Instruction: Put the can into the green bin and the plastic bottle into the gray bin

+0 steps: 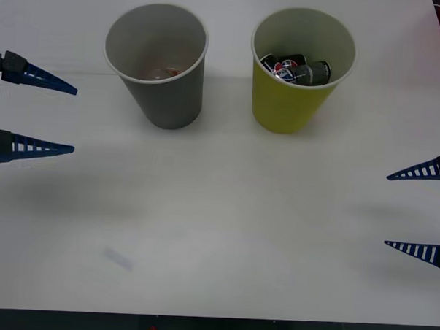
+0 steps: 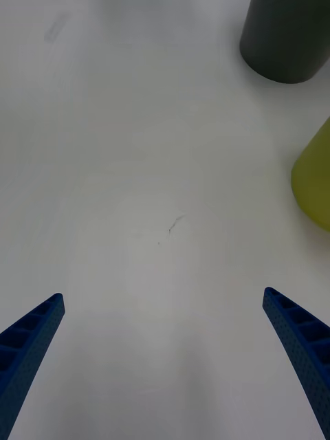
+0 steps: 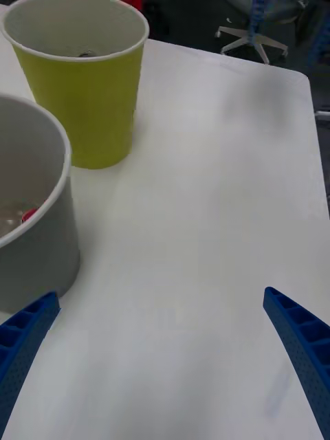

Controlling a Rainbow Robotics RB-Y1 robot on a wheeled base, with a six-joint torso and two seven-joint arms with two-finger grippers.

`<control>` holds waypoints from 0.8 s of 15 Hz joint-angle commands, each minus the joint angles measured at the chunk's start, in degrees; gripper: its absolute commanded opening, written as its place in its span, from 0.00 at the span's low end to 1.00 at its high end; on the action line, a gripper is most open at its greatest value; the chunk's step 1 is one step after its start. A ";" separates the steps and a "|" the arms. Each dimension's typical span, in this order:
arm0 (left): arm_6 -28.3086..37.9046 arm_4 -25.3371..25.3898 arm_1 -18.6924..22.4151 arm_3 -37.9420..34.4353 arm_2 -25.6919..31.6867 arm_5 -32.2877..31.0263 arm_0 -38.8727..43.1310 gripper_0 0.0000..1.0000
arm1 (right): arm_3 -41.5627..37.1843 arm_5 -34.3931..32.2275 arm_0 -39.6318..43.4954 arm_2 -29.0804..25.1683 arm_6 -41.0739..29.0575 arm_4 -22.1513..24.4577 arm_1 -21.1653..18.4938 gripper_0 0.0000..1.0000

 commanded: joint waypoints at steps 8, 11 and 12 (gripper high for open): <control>-18.26 3.40 1.13 -1.92 2.61 -0.14 16.17 1.00 | 0.00 0.00 0.00 0.00 0.00 0.00 0.00 1.00; -19.41 3.40 1.13 -3.50 2.79 0.47 18.63 1.00 | 0.00 0.00 0.00 0.00 0.00 0.00 0.00 1.00; -19.93 3.40 1.13 -4.12 2.79 1.09 19.60 1.00 | 0.00 0.00 0.00 0.00 0.00 0.00 0.00 1.00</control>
